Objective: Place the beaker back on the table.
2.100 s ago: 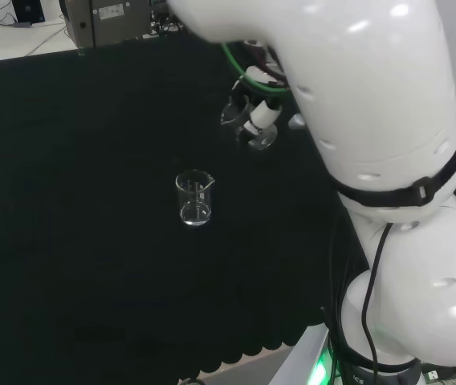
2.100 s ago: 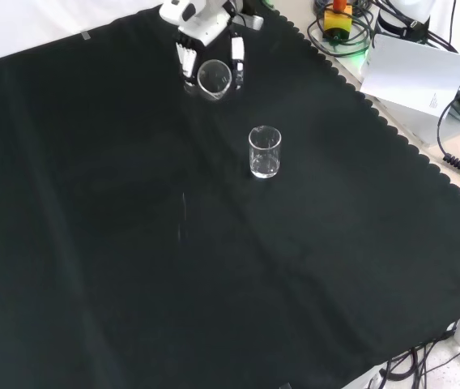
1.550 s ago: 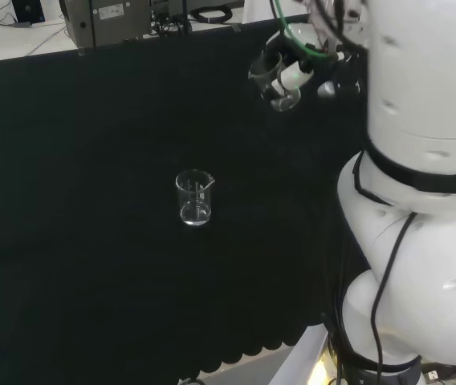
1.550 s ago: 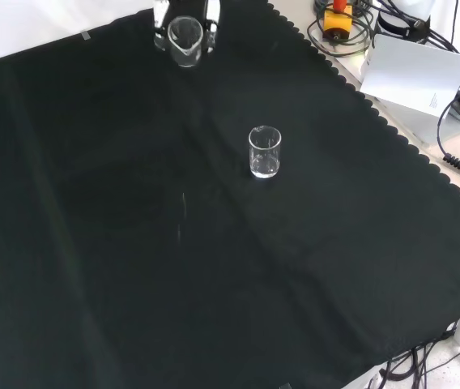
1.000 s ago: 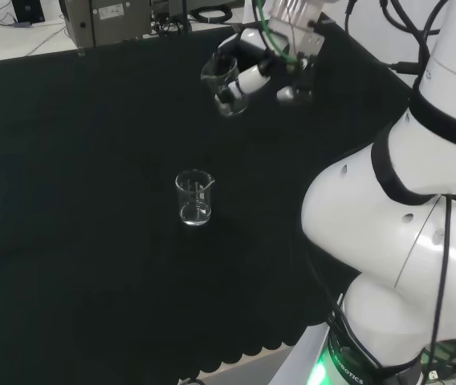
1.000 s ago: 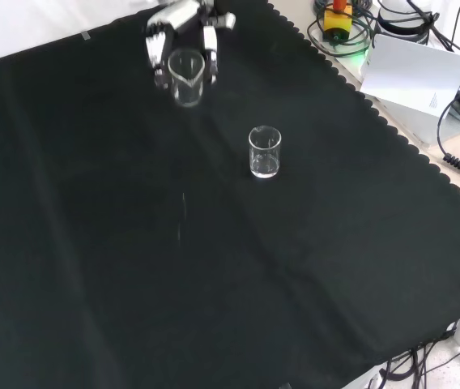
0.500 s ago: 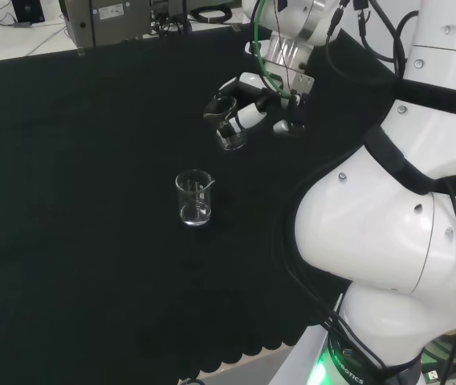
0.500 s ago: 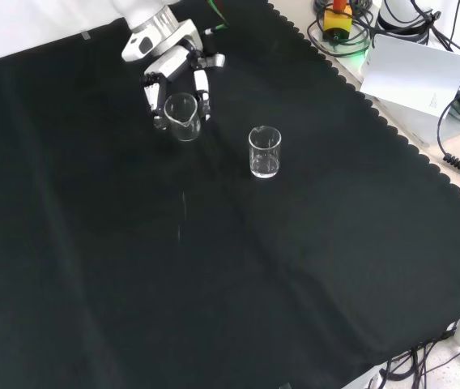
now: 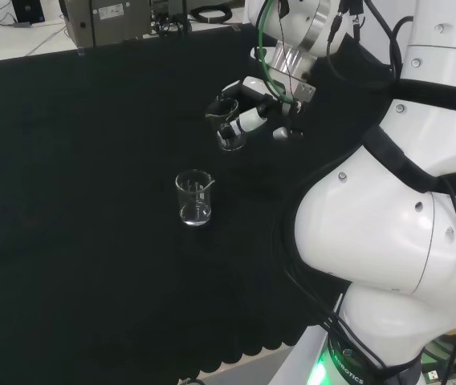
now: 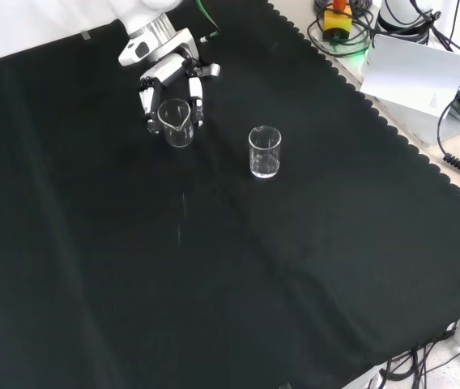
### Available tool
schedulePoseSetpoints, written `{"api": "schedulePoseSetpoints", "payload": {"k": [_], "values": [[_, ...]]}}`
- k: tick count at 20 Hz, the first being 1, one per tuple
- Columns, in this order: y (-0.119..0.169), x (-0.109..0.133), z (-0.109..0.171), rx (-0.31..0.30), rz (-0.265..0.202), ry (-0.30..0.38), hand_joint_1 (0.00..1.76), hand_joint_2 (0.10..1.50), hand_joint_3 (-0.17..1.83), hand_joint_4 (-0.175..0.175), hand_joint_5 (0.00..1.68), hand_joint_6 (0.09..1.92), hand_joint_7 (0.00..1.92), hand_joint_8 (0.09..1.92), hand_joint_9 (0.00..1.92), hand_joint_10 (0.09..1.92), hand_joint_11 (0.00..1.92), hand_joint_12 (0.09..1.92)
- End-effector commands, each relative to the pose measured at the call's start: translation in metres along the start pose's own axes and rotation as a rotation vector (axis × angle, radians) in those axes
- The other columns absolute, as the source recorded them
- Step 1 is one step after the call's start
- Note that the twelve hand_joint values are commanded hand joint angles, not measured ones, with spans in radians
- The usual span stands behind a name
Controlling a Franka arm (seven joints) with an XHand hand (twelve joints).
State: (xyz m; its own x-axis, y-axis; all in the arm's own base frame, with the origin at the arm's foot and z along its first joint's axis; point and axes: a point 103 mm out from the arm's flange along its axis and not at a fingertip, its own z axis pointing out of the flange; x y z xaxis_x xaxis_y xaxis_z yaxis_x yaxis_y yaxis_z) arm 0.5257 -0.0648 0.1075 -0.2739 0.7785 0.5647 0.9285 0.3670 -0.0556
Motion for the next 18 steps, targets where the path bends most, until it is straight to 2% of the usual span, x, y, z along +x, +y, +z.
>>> {"api": "schedulePoseSetpoints", "payload": {"k": [1, 8, 18], "values": [[0.008, -0.006, 0.008, -0.014, -0.002, 0.021, 1.53, 1.01, -0.17, -0.175, 1.23, 0.59, 1.32, 0.61, 1.63, 0.09, 1.15, 0.62], [0.017, -0.008, 0.018, -0.012, -0.008, 0.045, 1.53, 1.01, -0.17, -0.175, 1.23, 0.60, 1.31, 0.62, 1.62, 0.09, 1.14, 0.63], [0.033, -0.005, 0.031, 0.002, -0.011, 0.037, 1.53, 1.02, -0.17, -0.175, 1.22, 0.63, 1.30, 0.64, 1.62, 0.09, 1.13, 0.64]]}}
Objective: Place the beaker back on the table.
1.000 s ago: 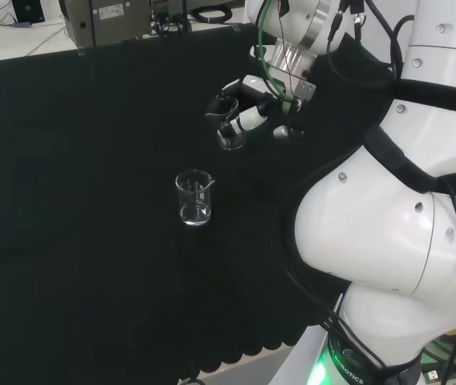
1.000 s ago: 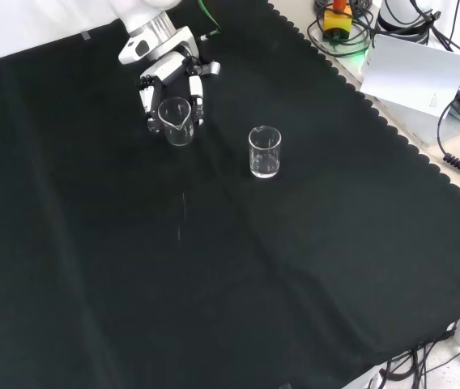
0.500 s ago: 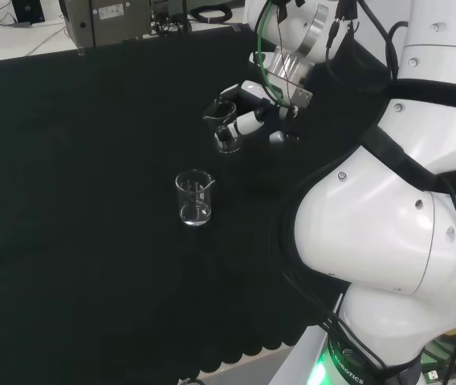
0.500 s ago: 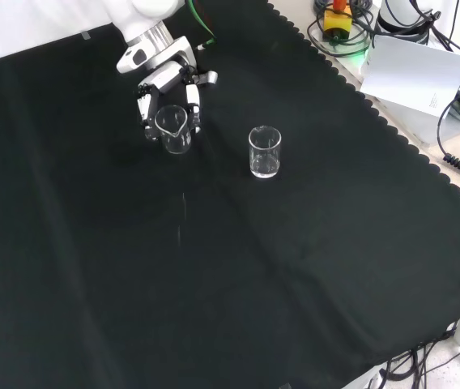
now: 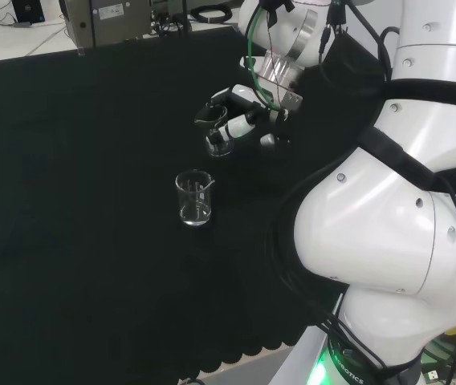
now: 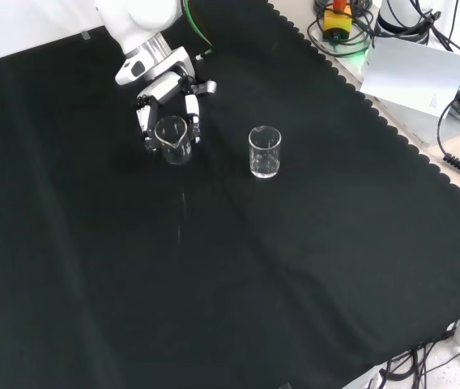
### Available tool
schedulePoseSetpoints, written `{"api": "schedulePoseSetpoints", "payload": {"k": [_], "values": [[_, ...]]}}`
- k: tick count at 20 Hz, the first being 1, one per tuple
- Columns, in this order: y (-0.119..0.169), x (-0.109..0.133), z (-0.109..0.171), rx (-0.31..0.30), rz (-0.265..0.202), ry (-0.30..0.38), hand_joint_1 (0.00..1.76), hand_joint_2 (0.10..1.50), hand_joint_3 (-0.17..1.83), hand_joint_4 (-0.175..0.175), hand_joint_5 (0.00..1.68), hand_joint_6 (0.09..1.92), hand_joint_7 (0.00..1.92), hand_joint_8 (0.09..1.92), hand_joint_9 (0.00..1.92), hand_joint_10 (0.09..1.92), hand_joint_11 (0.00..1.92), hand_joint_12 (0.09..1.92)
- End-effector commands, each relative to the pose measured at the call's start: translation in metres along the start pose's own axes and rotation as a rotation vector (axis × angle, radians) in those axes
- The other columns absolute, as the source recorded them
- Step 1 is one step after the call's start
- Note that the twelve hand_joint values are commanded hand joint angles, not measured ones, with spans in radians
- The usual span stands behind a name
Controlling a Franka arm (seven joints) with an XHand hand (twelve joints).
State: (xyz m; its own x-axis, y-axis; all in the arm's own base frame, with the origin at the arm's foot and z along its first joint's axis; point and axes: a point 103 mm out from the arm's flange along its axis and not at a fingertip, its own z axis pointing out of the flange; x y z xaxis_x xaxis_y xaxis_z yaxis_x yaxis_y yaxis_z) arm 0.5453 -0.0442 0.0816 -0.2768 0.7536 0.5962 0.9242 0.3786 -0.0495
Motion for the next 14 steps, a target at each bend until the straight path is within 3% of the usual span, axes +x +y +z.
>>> {"api": "schedulePoseSetpoints", "payload": {"k": [1, 6, 8, 13, 14], "values": [[0.007, -0.002, 0.004, -0.003, 0.001, -0.001, 1.53, 1.02, -0.17, -0.175, 1.22, 0.63, 1.30, 0.65, 1.62, 0.09, 1.13, 0.64], [0.008, -0.003, 0.006, -0.005, 0.005, -0.014, 1.53, 1.02, -0.17, -0.175, 1.21, 0.64, 1.30, 0.65, 1.62, 0.09, 1.13, 0.65], [0.008, -0.006, 0.008, -0.009, 0.013, -0.023, 1.46, 1.03, -0.17, -0.155, 1.22, 0.60, 1.29, 0.63, 1.60, 0.09, 1.17, 0.76], [0.006, -0.009, 0.014, 0.004, 0.017, -0.022, 1.53, 1.02, -0.17, -0.175, 1.20, 0.66, 1.26, 0.70, 1.60, 0.09, 1.12, 0.67], [0.006, -0.009, 0.015, 0.010, 0.016, -0.027, 1.49, 1.03, -0.17, -0.153, 1.20, 0.66, 1.24, 0.70, 1.59, 0.09, 1.12, 0.74]]}}
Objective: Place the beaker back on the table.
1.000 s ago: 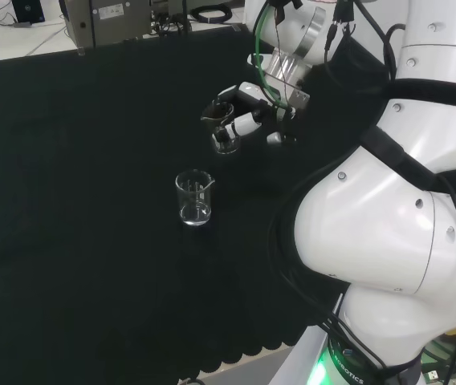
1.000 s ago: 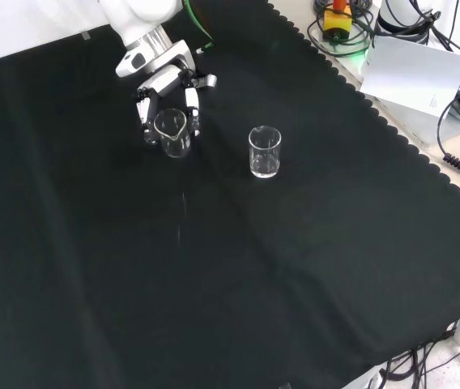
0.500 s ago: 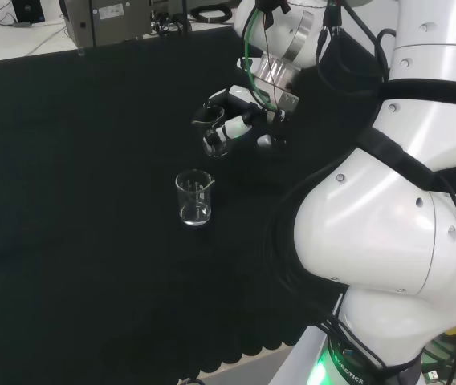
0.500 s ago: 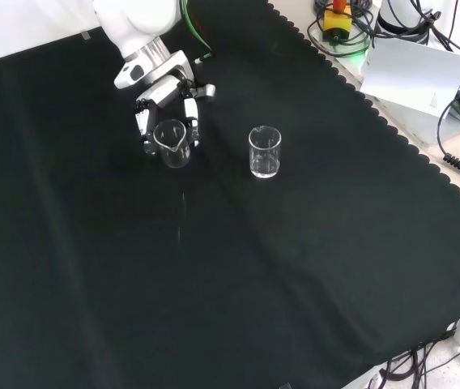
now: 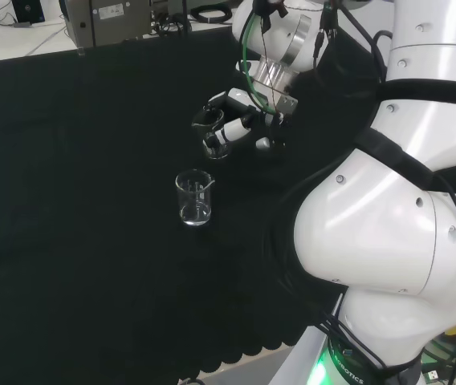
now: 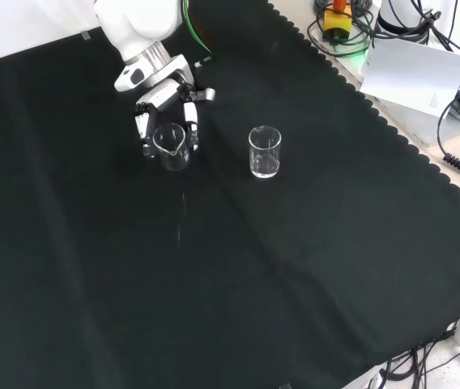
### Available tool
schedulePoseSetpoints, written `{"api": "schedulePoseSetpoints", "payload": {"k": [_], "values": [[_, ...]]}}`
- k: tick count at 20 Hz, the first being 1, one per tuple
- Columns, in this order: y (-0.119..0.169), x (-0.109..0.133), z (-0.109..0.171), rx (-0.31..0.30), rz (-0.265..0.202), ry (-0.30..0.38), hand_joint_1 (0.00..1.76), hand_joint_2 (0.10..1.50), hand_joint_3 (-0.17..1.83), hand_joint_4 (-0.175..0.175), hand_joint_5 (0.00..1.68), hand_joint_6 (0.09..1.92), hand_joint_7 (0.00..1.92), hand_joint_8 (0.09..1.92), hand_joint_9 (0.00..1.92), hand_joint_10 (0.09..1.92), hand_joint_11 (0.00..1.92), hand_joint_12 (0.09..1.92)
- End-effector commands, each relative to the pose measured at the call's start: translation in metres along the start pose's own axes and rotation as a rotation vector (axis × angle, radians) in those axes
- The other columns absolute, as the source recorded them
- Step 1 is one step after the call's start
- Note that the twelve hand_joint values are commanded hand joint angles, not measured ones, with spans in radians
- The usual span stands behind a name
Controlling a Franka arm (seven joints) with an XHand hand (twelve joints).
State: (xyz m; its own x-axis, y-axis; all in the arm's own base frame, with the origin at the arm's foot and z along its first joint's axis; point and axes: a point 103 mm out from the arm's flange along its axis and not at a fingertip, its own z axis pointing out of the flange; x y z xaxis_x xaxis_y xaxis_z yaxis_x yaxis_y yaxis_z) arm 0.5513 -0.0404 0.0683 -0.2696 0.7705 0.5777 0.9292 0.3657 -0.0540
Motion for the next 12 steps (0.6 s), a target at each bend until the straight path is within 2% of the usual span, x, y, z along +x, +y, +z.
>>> {"api": "schedulePoseSetpoints", "payload": {"k": [1, 3, 4, 5, 6, 8, 10, 12], "values": [[-0.0025, -0.0024, 0.0038, 0.024, 0.000, -0.004, 1.45, 1.04, -0.17, -0.132, 1.19, 0.69, 1.21, 0.73, 1.57, 0.09, 1.12, 0.79], [-0.0032, -0.0027, 0.0041, 0.044, -0.003, -0.004, 1.41, 1.06, -0.14, -0.105, 1.12, 0.82, 1.13, 0.84, 1.53, 0.09, 1.08, 0.81], [-0.0037, -0.0026, 0.0039, 0.051, -0.005, -0.006, 1.33, 1.07, -0.11, -0.129, 1.09, 0.85, 1.04, 0.87, 1.45, 0.09, 1.07, 0.80], [-0.0040, -0.0022, 0.0034, 0.062, -0.010, -0.011, 1.33, 1.06, -0.13, -0.116, 1.00, 0.89, 0.95, 0.88, 1.36, 0.09, 1.07, 0.81], [-0.0043, -0.0014, 0.0026, 0.073, -0.016, -0.017, 1.34, 1.04, -0.15, -0.090, 0.88, 0.94, 0.86, 0.86, 1.28, 0.09, 1.05, 0.83], [-0.0044, 0.0001, 0.0012, 0.106, -0.020, -0.030, 1.31, 1.01, -0.17, -0.041, 0.63, 0.96, 0.68, 0.78, 1.11, 0.09, 0.89, 0.96], [-0.0046, 0.0018, 0.0004, 0.147, -0.021, -0.070, 1.25, 0.98, -0.17, -0.016, 0.42, 0.75, 0.50, 0.71, 0.90, 0.09, 0.57, 1.15], [-0.0061, 0.0023, 0.0005, 0.165, -0.012, -0.087, 1.20, 0.96, -0.17, -0.007, 0.34, 0.55, 0.37, 0.67, 0.77, 0.09, 0.36, 1.26]]}}
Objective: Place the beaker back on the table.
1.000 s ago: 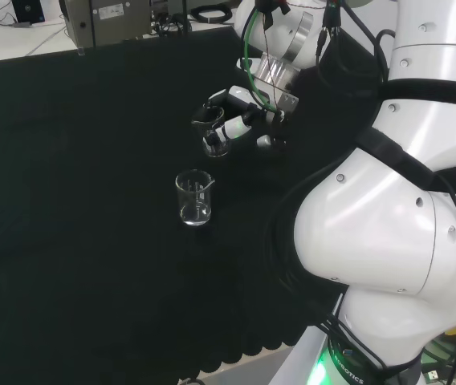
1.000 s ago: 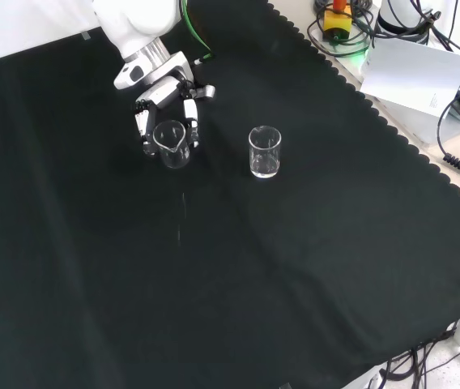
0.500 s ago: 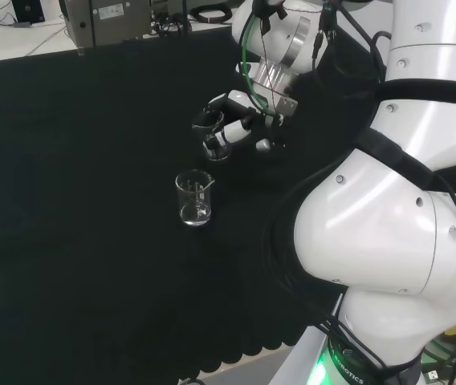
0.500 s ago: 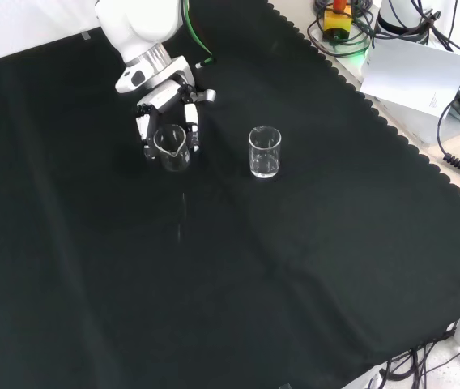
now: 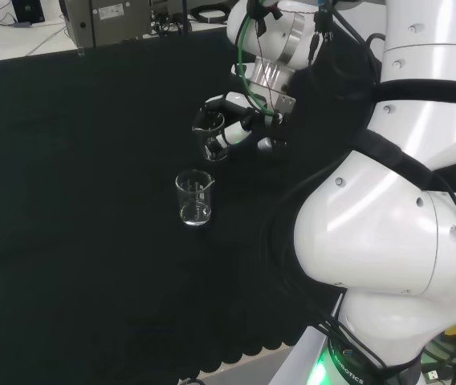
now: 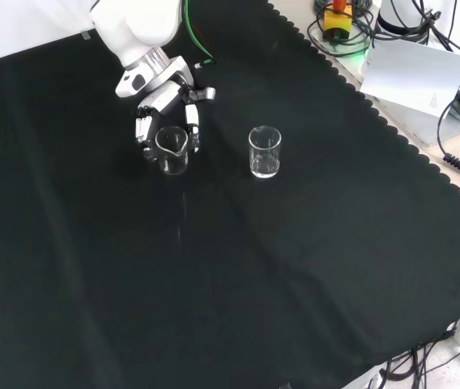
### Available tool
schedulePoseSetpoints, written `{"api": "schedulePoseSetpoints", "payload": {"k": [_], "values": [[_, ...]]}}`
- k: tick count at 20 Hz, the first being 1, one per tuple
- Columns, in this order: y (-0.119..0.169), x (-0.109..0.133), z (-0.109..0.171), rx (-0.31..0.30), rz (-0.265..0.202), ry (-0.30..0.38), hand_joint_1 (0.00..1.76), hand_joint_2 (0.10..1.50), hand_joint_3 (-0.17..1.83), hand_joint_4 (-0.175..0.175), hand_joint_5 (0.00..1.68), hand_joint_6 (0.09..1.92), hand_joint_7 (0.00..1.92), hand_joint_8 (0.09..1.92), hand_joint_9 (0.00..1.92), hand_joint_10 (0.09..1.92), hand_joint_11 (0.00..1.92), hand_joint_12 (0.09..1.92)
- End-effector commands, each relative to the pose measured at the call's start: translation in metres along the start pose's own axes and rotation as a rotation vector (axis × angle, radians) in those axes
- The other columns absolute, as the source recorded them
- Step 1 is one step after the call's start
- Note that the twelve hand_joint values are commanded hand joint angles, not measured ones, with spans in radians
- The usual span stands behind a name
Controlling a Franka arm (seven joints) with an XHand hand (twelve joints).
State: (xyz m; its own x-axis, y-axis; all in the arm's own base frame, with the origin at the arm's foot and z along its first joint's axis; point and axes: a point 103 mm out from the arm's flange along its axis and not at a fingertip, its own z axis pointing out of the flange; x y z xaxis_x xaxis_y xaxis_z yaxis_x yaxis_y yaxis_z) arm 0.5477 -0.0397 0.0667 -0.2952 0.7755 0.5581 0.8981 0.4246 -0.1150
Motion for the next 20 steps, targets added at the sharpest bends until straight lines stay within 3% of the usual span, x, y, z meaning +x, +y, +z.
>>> {"api": "schedulePoseSetpoints", "payload": {"k": [1, 7, 20], "values": [[-0.004, 0.002, -0.002, 0.085, 0.015, -0.068, 1.18, 0.96, -0.17, -0.004, 0.33, 0.49, 0.33, 0.66, 0.72, 0.09, 0.28, 1.30], [-0.007, 0.008, -0.009, 0.125, 0.037, -0.120, 1.12, 0.93, -0.17, -0.002, 0.32, 0.29, 0.25, 0.63, 0.62, 0.09, 0.14, 1.35], [-0.020, 0.051, -0.061, 0.033, 0.018, -0.160, 1.05, 0.90, -0.17, -0.002, 0.30, 0.14, 0.15, 0.61, 0.52, 0.09, 0.05, 1.39]]}}
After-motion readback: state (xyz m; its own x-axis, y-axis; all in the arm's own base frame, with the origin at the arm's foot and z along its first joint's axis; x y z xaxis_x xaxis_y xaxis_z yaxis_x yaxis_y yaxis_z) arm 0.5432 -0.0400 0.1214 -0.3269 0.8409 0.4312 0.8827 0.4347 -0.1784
